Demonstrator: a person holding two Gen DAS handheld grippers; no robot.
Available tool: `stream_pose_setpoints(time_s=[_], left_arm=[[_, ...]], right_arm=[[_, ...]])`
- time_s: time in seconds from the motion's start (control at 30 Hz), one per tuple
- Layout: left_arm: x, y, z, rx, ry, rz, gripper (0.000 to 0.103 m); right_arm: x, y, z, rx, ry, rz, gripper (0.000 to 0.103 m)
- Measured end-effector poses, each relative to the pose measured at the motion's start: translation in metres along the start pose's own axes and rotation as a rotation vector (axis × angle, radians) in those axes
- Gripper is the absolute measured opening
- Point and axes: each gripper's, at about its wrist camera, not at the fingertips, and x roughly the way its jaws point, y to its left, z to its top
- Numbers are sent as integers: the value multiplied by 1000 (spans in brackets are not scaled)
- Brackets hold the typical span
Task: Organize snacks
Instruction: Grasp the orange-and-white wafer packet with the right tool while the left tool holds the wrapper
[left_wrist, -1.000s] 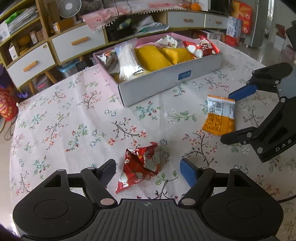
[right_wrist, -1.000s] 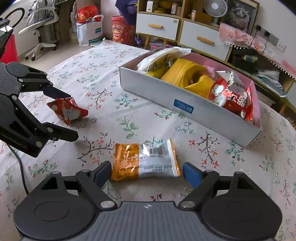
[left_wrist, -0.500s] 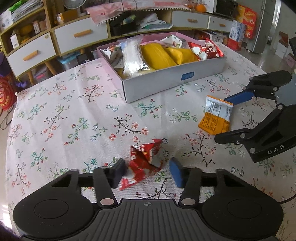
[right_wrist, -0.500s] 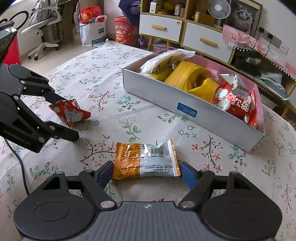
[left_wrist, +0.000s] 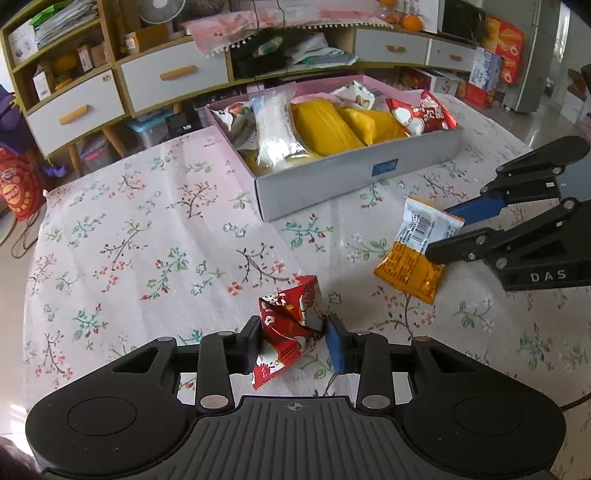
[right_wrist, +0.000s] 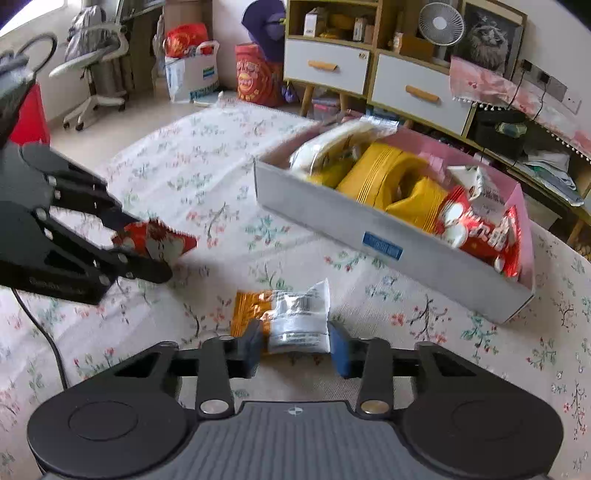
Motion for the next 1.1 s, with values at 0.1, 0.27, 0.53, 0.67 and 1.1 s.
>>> stream_pose_setpoints(time_s=[0.1,0.27,0.53,0.67,1.1], left_arm=[[1,-3,4,-2,1,1,34],[6,-11,8,13,14,-3,34],[12,-19,8,47,35,5,34],[11,-16,8,38,41,10,34],[7,-14,8,34,31,26,34]], right_arm=[[-1,-4,2,-2,4,-12,10],[4,-5,-1,-4,38,-4,31],[9,3,5,-4,27,-17,58],[17,10,7,-6,40,-4,58],[21,24,10,-61,48,-11,32]])
